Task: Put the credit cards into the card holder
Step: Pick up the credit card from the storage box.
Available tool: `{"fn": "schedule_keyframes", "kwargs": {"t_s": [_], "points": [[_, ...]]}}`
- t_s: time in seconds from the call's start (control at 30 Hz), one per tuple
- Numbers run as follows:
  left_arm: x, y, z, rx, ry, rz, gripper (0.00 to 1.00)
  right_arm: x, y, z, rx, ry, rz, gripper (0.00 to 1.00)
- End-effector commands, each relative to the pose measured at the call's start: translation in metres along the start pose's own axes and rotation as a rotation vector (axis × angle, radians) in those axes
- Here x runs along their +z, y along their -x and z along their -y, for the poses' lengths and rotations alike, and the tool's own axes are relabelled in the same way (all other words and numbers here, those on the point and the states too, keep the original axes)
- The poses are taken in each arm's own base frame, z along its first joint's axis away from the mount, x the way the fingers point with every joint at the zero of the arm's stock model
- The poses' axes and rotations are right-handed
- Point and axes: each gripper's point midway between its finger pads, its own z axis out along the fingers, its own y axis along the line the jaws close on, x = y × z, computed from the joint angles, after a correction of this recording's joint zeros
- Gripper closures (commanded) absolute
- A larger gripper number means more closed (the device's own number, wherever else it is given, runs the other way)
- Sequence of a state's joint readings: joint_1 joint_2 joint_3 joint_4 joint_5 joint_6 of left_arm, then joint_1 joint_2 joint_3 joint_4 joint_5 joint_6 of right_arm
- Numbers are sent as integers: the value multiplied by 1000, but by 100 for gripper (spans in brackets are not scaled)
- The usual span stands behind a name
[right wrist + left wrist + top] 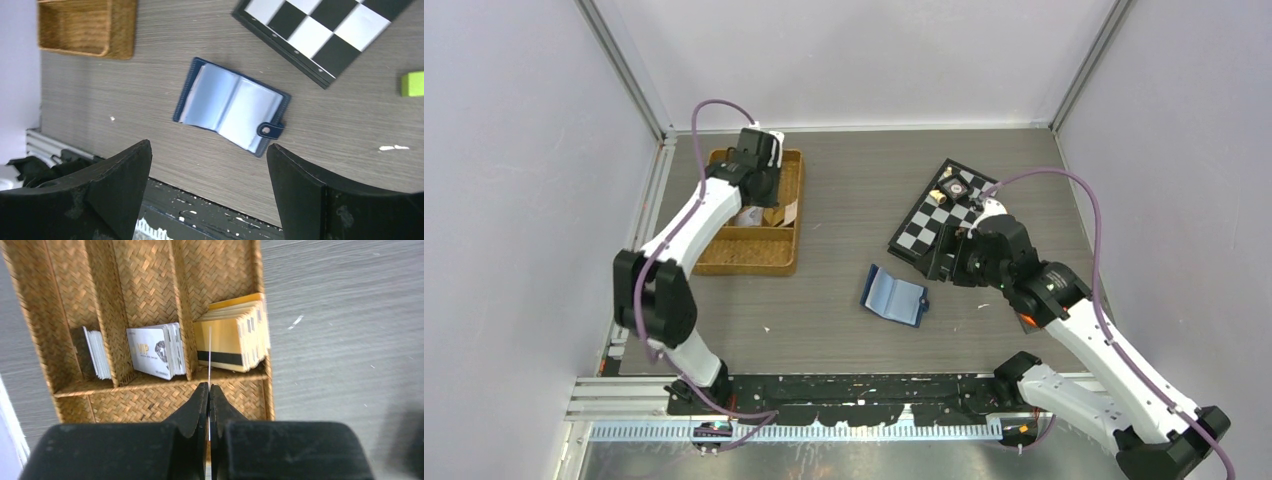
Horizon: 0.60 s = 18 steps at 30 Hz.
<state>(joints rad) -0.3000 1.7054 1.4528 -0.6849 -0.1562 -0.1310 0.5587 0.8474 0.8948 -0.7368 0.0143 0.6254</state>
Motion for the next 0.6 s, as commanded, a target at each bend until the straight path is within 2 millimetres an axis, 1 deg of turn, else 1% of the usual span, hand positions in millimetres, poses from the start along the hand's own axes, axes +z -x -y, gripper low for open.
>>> {"fn": "schedule_keyframes", "kwargs": {"t_s": [0.0, 0.07, 0.1, 0.2, 0.3, 0.37, 0.4, 0.47, 0.57], "points": [[-58, 35, 25, 110, -100, 210, 100, -37, 35, -48, -75, 240, 138, 10], [-77, 39, 44, 164, -164, 248, 100, -52, 37, -59, -122, 313, 158, 10], [-88, 40, 58, 187, -221, 266, 100, -58, 36, -66, -147, 354, 160, 10], [-122, 33, 107, 292, -446, 305, 100, -76, 27, -88, -221, 498, 124, 9], [-161, 9, 164, 400, -719, 311, 100, -90, 21, -112, -256, 648, 71, 9], [-186, -10, 196, 461, -896, 307, 100, -96, 22, -127, -250, 729, 58, 9], [-198, -19, 208, 481, -971, 300, 100, -98, 22, -132, -249, 756, 52, 9], [-214, -35, 225, 505, -1090, 270, 100, -100, 22, -135, -258, 778, 39, 9], [-240, -58, 247, 529, -1267, 211, 100, -96, 10, -133, -273, 777, -38, 10]]}}
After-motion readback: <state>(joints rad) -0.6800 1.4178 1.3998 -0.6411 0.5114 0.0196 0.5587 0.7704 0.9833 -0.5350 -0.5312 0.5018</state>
